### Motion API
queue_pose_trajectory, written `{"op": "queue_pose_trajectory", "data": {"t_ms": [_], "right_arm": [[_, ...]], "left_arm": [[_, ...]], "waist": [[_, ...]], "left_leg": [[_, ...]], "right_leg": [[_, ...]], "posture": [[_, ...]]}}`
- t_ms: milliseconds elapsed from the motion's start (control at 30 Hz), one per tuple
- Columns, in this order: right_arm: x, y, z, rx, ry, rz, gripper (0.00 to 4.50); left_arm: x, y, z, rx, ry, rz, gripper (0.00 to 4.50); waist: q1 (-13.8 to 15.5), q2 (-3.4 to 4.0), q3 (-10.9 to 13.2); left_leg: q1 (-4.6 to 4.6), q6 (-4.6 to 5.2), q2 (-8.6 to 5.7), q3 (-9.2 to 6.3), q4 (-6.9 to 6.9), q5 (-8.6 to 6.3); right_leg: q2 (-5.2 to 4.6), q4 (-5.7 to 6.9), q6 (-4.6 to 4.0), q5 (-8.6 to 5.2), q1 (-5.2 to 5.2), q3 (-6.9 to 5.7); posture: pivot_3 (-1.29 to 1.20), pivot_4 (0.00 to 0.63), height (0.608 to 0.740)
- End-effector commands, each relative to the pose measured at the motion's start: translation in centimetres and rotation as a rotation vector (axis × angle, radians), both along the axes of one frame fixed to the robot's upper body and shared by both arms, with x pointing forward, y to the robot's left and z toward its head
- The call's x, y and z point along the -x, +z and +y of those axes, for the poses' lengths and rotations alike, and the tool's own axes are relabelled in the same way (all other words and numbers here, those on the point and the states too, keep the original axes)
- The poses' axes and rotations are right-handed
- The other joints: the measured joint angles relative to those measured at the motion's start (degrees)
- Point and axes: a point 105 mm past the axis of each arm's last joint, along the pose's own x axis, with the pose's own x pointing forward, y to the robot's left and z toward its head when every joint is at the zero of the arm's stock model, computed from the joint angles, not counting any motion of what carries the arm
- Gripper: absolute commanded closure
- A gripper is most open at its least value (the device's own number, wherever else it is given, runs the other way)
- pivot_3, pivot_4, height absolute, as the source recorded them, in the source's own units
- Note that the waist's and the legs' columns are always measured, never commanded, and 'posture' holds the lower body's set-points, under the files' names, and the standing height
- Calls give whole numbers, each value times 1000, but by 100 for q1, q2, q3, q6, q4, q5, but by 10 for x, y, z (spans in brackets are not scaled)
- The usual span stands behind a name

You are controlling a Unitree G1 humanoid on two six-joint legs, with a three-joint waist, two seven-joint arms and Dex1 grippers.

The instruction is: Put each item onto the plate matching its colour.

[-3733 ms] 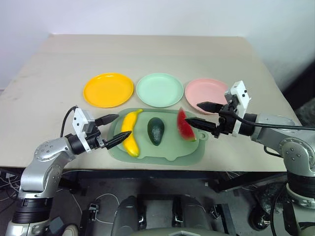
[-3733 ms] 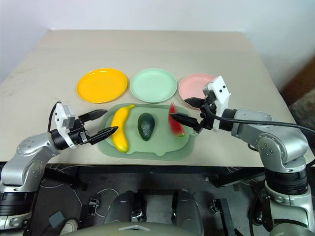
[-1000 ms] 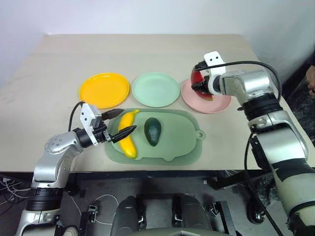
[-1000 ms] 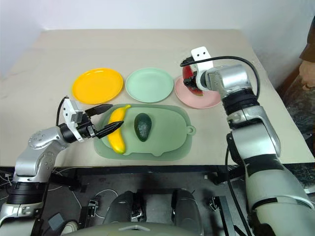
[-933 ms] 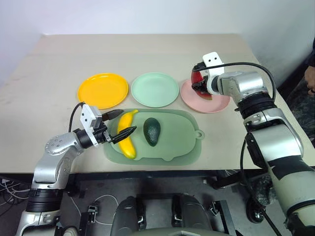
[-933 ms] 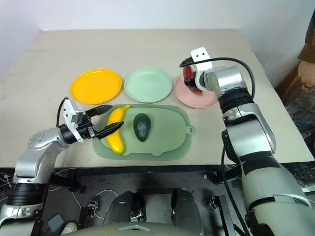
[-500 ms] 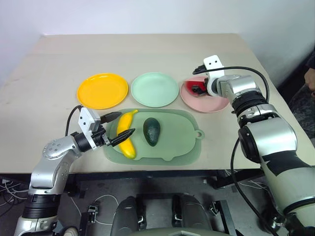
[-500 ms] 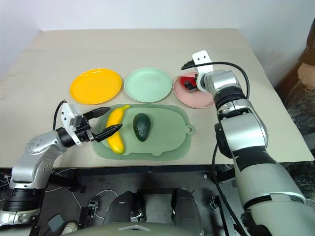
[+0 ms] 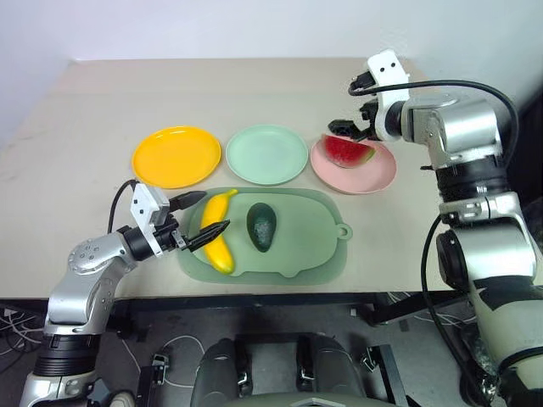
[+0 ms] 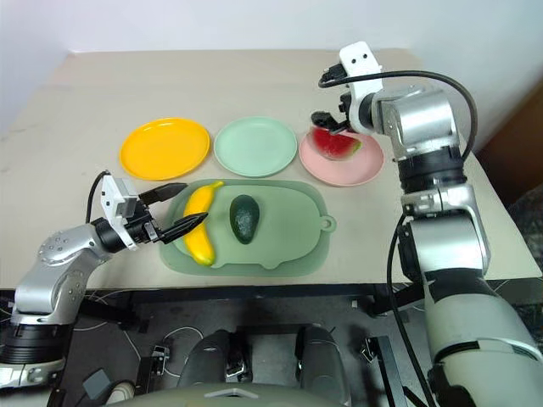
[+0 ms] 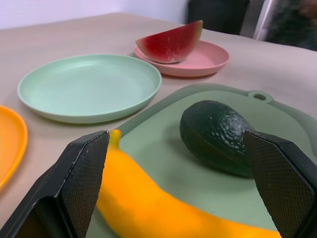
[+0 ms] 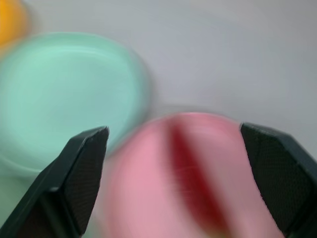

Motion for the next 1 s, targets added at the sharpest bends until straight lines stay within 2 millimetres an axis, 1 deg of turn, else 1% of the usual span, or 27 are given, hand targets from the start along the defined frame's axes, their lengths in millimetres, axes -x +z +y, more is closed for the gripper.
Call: {"op": "queue_pose_trajectory", "data": {"t_ms": [33, 100, 133, 233, 367, 433, 567, 633, 767, 833, 867, 933, 1000], "right_arm": [[42, 0, 28, -119, 160, 86, 14], [56, -19, 30, -132, 154, 195, 14], [60, -25, 31, -146, 145, 230, 14], [66, -36, 40, -209, 160, 271, 14], [75, -58, 56, -249, 188, 338, 14], [77, -66, 62, -276, 195, 378, 14], [82, -75, 84, -337, 232, 453, 14], [81, -79, 90, -340, 227, 487, 14], [82, -80, 101, -352, 239, 539, 14], [83, -84, 107, -341, 239, 559, 14], [84, -88, 110, -325, 233, 575, 14], [85, -97, 113, -289, 217, 595, 14], [85, -100, 115, -268, 210, 602, 14]], "left_arm": [[-1, 14, 3, -1, -5, -56, 0], [-1, 15, 4, -2, -7, -56, 0], [-1, 15, 4, -2, -8, -55, 0], [0, 14, 5, -5, -16, -47, 0], [2, 14, 5, -10, -32, -37, 0], [2, 14, 5, -10, -34, -37, 0], [1, 14, 4, -10, -35, -36, 0], [1, 14, 3, -7, -35, -35, 0], [3, 12, 3, -9, -38, -27, 0], [3, 12, 3, -7, -36, -26, 0], [3, 12, 3, -4, -35, -25, 0], [4, 12, 3, -2, -36, -23, 0], [4, 12, 2, -3, -37, -22, 0]], "waist": [[-4, -1, -1], [-7, -3, -2], [-7, -3, -2], [-4, -3, -2], [-10, -3, -2], [-10, -3, -2], [-15, -3, -2], [-14, -3, -2], [-10, -5, -3], [-18, -5, -3], [-19, -5, -3], [-20, -5, -3], [-16, -5, -3]], "left_leg": [[1, 0, 0, -1, 0, 0], [4, 0, 0, -3, 0, 0], [4, 0, 0, -4, 0, 0], [4, 0, -2, -3, 2, 0], [4, 0, -3, -2, -1, 0], [5, 0, -3, -2, -1, 0], [5, 0, -4, -2, 0, 0], [6, 0, -3, -2, -1, 0], [6, 0, -5, -2, 0, 0], [7, 0, -4, -2, 0, 0], [8, 0, -3, -3, -1, 0], [7, 0, -3, -2, -1, 0], [7, 0, -3, -2, -1, 0]], "right_leg": [[0, -2, 0, 0, 2, 0], [0, 0, -1, 0, 6, -2], [0, 0, -1, 1, 7, -3], [-1, 1, -1, 1, 7, -3], [0, 0, -1, 1, 6, -3], [1, 0, -1, 1, 7, -3], [2, 1, -1, 1, 8, -3], [2, 1, -1, 1, 8, -3], [2, 0, -1, 1, 12, -3], [2, 0, -1, 1, 11, -3], [3, 0, -1, 1, 11, -3], [3, -1, -1, 1, 11, -3], [3, -1, -1, 1, 11, -3]], "posture": [[0, 150, 695], [0, 150, 695], [0, 150, 695], [0, 150, 695], [0, 150, 695], [0, 150, 695], [0, 150, 695], [0, 150, 695], [0, 150, 695], [0, 150, 695], [0, 150, 695], [0, 150, 695], [0, 150, 695]]}}
